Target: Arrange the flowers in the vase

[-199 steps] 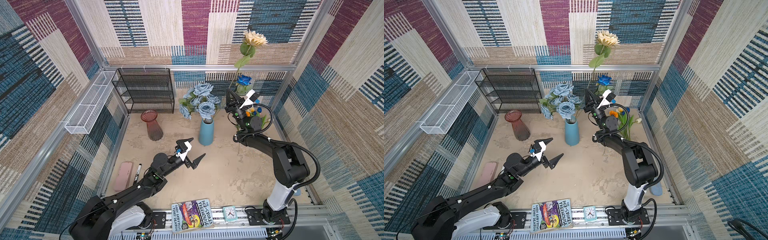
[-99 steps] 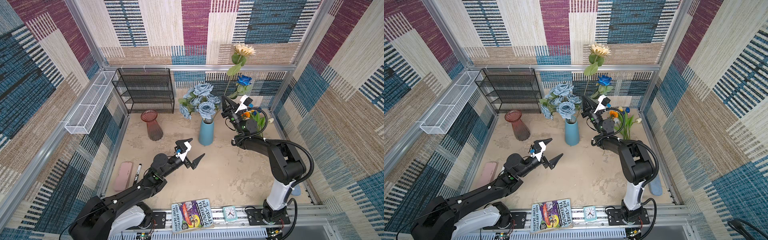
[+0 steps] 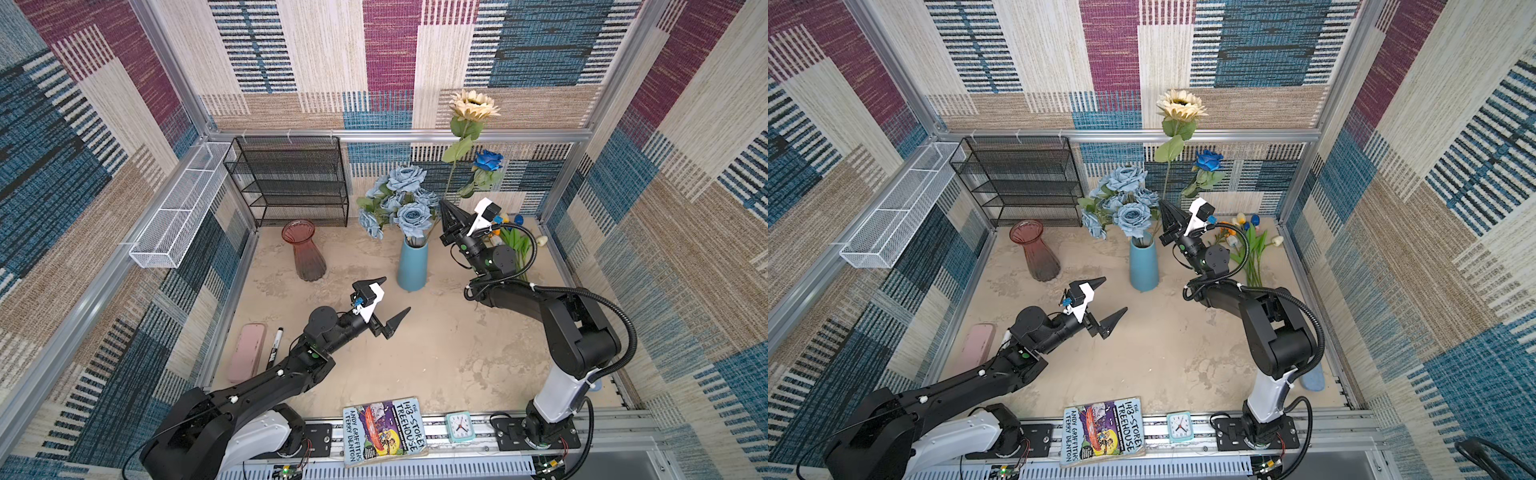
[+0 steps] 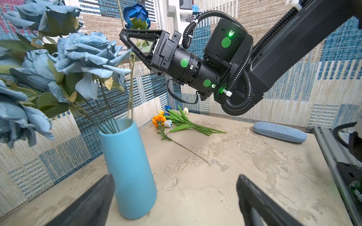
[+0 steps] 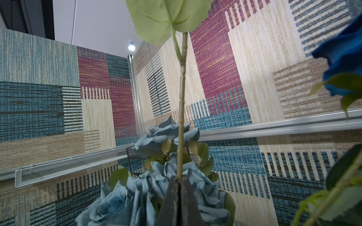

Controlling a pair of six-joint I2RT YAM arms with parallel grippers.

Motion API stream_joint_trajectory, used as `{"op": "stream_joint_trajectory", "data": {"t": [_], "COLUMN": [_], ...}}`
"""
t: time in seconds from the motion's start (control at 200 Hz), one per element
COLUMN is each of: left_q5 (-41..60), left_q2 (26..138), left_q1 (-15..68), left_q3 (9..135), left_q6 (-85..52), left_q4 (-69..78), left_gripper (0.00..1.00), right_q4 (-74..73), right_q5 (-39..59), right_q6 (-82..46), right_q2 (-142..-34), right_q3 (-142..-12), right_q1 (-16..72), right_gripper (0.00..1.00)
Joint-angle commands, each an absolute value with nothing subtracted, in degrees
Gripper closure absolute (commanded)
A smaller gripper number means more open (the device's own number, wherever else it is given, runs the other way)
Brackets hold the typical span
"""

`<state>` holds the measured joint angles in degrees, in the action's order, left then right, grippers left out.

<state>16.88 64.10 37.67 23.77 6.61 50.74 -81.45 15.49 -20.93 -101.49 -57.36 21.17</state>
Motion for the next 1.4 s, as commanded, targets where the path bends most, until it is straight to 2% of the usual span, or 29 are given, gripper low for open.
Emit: {"op": "stream_joint_trajectory", "data": {"t": [0.0, 0.075, 0.14, 0.225, 0.341, 0.506, 0.886, 1.057, 1.302, 1.397], "left_q5": [17.62, 17.59, 17.57, 17.50, 17.49, 17.16, 17.14, 17.06, 16.94, 16.96], "left_q2": [64.21, 63.93, 64.03, 64.19, 64.25, 64.40, 65.35, 65.19, 65.38, 65.70], "left_q1": [37.71, 37.71, 37.71, 37.71, 37.71, 37.71, 37.71, 37.71, 37.71, 37.71], "left_q3": [23.88, 23.91, 23.91, 23.91, 23.91, 23.47, 23.21, 23.12, 22.72, 22.54], "left_q6": [7.18, 7.12, 7.19, 7.38, 7.14, 7.12, 6.68, 6.68, 6.66, 6.64], "left_q4": [53.32, 53.18, 53.25, 53.35, 53.44, 53.79, 54.74, 54.78, 55.05, 55.70], "left_gripper": [0.00, 0.00, 0.00, 0.00, 0.00, 0.00, 0.00, 0.00, 0.00, 0.00], "right_q4": [-89.25, -87.51, -86.18, -84.95, -81.86, -76.85, -66.46, -64.99, -59.21, -55.72], "right_q5": [16.18, 15.13, 14.84, 14.10, 13.16, 11.69, 8.26, 8.28, 6.82, 6.32], "right_q6": [-18.89, -18.26, -17.64, -16.95, -16.71, -15.78, -13.45, -13.19, -11.49, -11.04], "right_q2": [-100.34, -99.77, -99.25, -98.80, -98.61, -98.56, -97.23, -96.63, -96.41, -96.45], "right_q3": [-56.72, -56.51, -56.37, -56.23, -56.95, -58.34, -59.00, -58.17, -59.17, -60.50], "right_q1": [21.40, 21.66, 21.80, 22.06, 22.16, 22.24, 22.59, 22.68, 22.93, 22.94], "right_gripper": [0.93, 0.91, 0.86, 0.92, 0.89, 0.93, 0.92, 0.85, 0.84, 0.74]}}
